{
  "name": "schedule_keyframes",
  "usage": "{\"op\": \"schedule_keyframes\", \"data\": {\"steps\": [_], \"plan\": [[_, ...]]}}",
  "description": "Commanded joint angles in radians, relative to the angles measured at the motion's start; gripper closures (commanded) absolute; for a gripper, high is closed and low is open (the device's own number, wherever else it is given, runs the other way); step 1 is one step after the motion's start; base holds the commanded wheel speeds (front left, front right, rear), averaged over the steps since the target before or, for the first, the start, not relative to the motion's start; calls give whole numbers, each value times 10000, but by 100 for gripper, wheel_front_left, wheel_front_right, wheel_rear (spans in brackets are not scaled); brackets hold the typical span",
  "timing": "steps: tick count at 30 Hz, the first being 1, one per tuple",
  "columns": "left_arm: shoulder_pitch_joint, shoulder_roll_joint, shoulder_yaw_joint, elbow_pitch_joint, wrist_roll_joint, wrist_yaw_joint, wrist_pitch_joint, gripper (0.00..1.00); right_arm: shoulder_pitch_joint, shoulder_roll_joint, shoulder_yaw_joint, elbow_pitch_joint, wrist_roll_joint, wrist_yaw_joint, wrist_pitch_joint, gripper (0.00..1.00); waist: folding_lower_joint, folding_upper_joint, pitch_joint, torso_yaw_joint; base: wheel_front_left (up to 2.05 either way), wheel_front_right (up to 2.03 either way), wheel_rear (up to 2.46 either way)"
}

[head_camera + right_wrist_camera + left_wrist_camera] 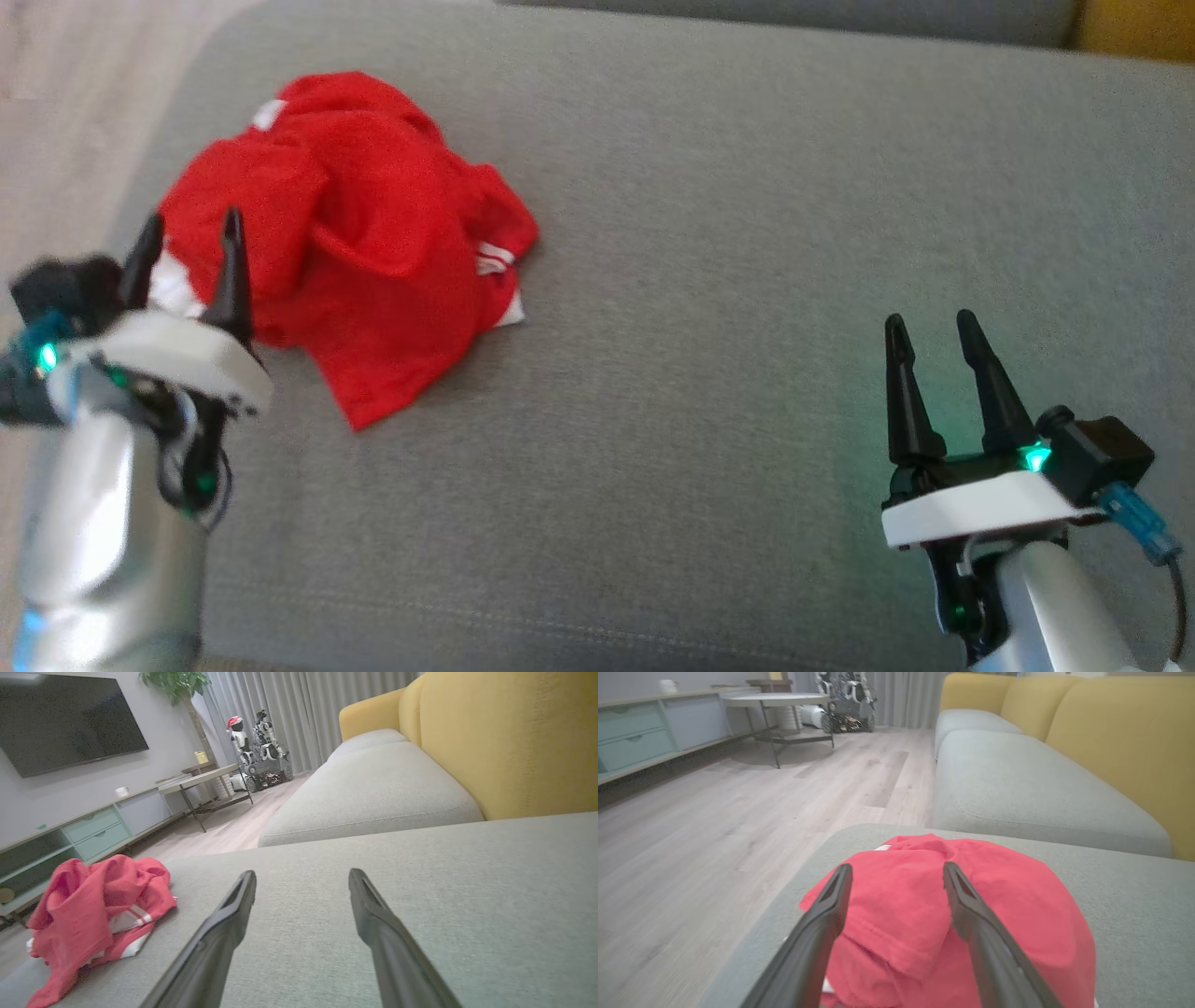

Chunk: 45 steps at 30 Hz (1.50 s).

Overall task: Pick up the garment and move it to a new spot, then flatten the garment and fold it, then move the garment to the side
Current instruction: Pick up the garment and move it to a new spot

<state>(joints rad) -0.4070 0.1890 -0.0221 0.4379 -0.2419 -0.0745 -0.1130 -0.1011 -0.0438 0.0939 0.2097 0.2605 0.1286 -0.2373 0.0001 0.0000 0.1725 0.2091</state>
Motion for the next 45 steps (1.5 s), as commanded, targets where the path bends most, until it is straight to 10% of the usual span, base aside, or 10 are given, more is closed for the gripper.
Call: {"op": "schedule_keyframes", "data": {"steps": [1, 24, 25, 45], "plan": [[-618, 489, 274, -142, -57, -106, 148, 0, -361, -64, 230, -360, -73, 21, 1, 0, -1, 0, 468, -477, 0, 0, 0], [-3847, 2635, -1073, 4381, -1342, -559, 2924, 0, -1016, -64, 506, -352, 107, 21, -209, 0, -1, 0, 1753, -2032, 0, 0, 0], [-3863, 2643, -1195, 4461, -1436, -559, 2938, 97, -1015, -64, 496, -346, 113, 21, -213, 0, -1, 0, 1745, -2054, 0, 0, 0], [-4250, 2209, -1006, 3602, -2390, -407, -811, 100, -547, -64, 341, -16, 397, 21, -243, 0, -1, 0, 272, -1694, 0, 0, 0]]}}
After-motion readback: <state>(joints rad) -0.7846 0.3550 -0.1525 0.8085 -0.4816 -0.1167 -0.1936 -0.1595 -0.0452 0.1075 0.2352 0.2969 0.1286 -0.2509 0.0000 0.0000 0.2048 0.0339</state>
